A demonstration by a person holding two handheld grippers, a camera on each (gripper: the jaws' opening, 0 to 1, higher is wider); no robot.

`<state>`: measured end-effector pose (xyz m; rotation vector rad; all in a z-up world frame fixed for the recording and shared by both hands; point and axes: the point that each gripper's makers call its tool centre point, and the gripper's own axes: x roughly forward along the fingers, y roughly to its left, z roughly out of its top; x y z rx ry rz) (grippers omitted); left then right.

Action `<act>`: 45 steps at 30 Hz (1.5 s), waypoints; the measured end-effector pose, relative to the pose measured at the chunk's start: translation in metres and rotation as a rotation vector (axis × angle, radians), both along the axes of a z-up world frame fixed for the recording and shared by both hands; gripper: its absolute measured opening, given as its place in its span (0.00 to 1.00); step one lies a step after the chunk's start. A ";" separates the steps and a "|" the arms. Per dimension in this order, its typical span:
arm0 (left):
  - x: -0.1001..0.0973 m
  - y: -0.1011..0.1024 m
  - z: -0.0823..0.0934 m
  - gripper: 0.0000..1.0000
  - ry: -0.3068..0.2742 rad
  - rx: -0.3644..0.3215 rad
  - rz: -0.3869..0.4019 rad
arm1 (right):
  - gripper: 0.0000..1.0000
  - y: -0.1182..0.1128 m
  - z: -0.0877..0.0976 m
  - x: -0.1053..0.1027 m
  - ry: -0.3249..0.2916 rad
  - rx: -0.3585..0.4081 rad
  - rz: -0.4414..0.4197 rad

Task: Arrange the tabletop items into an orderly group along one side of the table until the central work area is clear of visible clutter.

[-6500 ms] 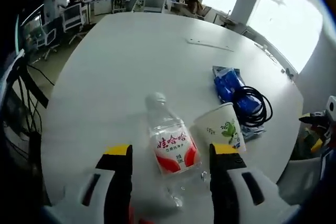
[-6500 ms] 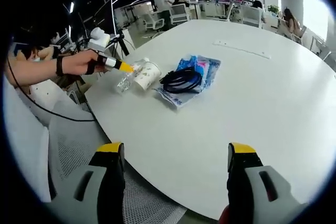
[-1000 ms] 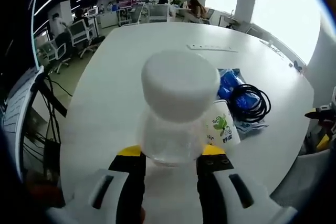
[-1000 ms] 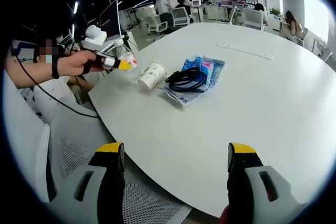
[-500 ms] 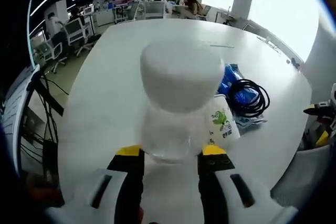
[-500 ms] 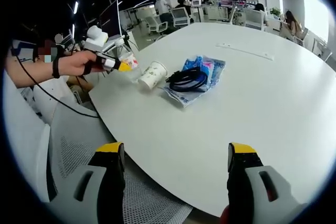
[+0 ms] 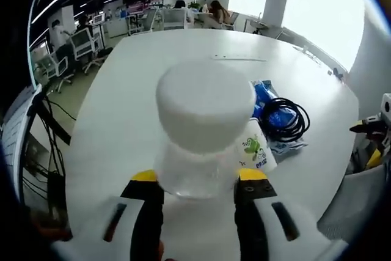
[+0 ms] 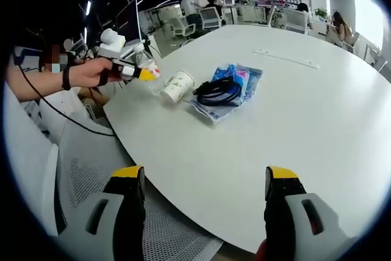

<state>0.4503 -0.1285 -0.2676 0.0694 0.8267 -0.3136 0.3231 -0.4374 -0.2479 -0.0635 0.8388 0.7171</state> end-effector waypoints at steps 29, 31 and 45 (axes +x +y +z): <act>0.048 0.006 -0.003 0.39 -0.011 -0.002 0.202 | 0.80 -0.002 -0.004 0.012 0.017 -0.007 0.017; 0.054 0.008 -0.005 0.39 -0.016 -0.013 0.224 | 0.80 -0.004 -0.005 0.012 0.019 -0.009 0.016; 0.079 0.007 -0.005 0.39 -0.019 -0.026 0.294 | 0.80 -0.009 -0.007 0.016 0.029 -0.014 0.011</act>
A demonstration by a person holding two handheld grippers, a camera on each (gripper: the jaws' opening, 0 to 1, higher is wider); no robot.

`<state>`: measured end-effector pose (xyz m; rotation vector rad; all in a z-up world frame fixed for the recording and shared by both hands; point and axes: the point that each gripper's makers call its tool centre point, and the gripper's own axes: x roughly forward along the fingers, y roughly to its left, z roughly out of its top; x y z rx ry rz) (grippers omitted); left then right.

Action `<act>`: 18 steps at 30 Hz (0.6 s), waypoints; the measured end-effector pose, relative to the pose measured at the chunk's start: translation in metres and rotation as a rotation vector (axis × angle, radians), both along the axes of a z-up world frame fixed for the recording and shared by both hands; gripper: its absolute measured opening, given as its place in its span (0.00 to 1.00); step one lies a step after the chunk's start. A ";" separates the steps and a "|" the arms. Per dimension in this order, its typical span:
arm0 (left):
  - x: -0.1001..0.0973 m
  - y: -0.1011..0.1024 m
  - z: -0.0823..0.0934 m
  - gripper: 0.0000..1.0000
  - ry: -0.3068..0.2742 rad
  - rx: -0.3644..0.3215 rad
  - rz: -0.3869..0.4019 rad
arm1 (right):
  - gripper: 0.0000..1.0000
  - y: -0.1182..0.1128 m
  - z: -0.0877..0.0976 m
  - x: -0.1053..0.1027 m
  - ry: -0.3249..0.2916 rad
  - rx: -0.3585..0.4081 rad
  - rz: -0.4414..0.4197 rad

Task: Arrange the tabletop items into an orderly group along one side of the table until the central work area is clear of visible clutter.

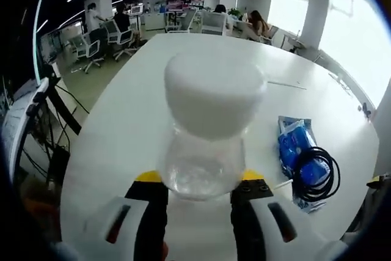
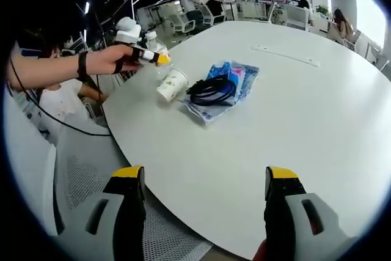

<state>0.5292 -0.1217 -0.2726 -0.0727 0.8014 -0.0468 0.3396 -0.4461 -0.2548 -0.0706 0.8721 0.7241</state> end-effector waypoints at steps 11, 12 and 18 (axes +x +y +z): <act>0.013 0.002 0.000 0.39 -0.004 -0.007 0.013 | 0.80 0.002 0.001 0.004 0.000 0.002 0.004; 0.015 0.002 0.000 0.39 -0.004 -0.008 0.012 | 0.80 0.001 0.001 0.004 0.000 0.002 0.003; 0.019 0.002 0.001 0.39 -0.004 -0.007 0.008 | 0.80 -0.002 0.000 0.003 0.005 -0.002 -0.001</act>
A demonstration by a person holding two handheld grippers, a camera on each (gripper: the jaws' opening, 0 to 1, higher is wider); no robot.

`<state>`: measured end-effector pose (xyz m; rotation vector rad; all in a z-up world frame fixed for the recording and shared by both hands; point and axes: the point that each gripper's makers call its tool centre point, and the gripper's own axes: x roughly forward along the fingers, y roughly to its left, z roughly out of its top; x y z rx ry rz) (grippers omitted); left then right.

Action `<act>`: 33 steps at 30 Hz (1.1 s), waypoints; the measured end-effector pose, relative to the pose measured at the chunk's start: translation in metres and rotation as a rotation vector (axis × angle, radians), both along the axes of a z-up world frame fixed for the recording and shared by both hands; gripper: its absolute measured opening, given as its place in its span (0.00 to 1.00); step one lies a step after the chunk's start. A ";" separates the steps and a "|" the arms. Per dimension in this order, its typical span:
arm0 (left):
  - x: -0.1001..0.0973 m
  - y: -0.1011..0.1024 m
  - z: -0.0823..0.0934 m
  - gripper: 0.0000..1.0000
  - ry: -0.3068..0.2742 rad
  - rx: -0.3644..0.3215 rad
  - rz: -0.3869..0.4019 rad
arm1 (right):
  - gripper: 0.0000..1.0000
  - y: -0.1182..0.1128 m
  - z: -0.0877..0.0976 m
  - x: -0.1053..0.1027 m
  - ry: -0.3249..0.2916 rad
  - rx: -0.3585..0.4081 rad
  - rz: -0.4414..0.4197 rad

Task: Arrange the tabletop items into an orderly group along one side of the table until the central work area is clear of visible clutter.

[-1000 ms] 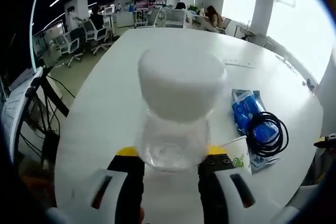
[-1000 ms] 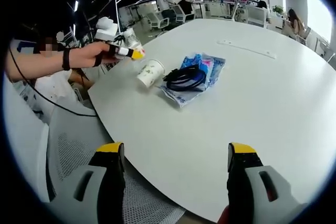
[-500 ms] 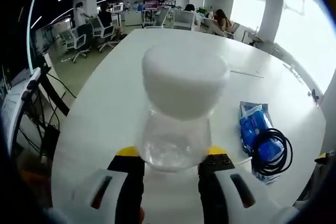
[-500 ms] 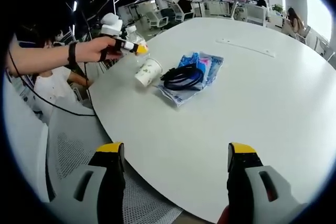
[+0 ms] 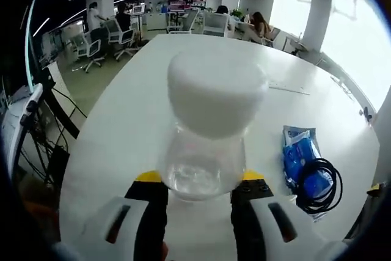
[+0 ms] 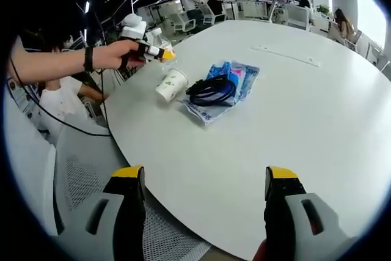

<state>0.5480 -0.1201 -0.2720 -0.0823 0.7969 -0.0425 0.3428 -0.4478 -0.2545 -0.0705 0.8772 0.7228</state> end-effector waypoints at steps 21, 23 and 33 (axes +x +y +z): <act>0.003 0.000 -0.001 0.40 0.011 -0.015 0.006 | 0.80 0.004 -0.001 0.000 0.003 0.001 0.009; 0.003 0.000 -0.001 0.40 0.013 -0.015 0.007 | 0.80 0.005 -0.001 0.000 0.002 0.004 0.008; 0.001 0.001 0.001 0.41 0.015 -0.023 -0.015 | 0.80 0.004 -0.003 0.001 0.000 0.009 0.006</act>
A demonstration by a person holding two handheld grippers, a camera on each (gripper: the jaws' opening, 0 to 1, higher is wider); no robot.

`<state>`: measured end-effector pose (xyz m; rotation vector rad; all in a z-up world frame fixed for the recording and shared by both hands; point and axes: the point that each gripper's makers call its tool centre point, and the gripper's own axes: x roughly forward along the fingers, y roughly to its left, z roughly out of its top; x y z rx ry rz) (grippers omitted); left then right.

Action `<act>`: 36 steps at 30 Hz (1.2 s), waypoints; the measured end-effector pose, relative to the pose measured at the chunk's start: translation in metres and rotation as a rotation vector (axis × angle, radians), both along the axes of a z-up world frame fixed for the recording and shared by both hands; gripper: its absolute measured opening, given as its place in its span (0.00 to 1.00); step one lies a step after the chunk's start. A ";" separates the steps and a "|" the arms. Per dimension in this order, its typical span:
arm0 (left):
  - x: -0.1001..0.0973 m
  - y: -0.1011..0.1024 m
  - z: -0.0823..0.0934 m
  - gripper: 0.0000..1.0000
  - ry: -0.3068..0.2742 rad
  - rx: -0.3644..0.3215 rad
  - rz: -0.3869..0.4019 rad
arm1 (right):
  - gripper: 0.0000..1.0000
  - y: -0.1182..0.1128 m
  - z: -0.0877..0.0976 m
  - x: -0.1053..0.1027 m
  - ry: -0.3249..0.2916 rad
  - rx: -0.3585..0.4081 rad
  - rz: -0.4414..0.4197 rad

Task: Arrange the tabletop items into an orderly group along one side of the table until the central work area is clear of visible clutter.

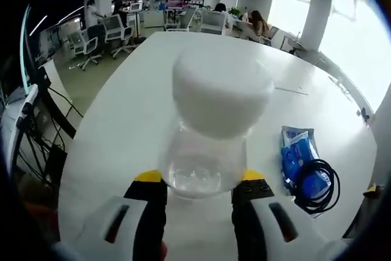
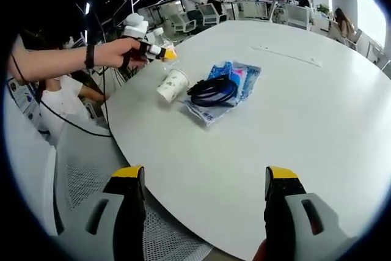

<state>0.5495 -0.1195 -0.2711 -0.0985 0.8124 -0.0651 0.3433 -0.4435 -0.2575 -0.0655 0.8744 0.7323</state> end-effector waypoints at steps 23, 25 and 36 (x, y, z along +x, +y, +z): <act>-0.036 0.006 0.021 0.47 -0.021 -0.009 -0.017 | 0.81 0.014 0.009 0.004 -0.038 0.019 0.035; -0.040 0.009 0.023 0.46 -0.021 -0.006 -0.016 | 0.80 0.014 0.011 0.004 -0.041 0.022 0.035; -0.062 0.017 0.026 0.45 -0.024 -0.004 -0.024 | 0.80 0.009 0.015 0.003 -0.056 0.026 0.037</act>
